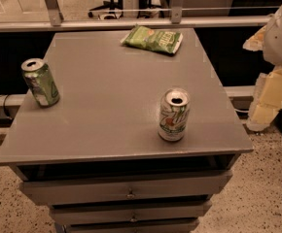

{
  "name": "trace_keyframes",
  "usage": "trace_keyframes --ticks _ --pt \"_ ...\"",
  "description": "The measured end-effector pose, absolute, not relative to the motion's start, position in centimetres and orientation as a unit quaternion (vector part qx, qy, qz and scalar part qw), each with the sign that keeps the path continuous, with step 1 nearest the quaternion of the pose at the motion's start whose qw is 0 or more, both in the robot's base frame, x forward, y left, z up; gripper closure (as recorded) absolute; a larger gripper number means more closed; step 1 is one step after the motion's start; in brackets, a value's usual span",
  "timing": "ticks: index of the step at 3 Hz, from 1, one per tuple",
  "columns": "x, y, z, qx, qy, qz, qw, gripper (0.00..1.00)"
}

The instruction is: Knock green can over

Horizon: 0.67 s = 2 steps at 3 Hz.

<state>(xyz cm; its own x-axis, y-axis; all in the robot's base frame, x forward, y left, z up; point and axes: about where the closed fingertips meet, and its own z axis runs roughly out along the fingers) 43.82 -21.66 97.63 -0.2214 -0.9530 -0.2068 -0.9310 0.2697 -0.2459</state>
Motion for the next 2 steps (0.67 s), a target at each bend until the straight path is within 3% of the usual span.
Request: trace_keyframes --ticks 1,2 --pt "43.8 -21.7 97.6 -0.603 0.781 -0.035 0.159 0.00" --pt "46.0 -17.5 97.3 -0.625 0.758 -0.007 0.185 0.00"
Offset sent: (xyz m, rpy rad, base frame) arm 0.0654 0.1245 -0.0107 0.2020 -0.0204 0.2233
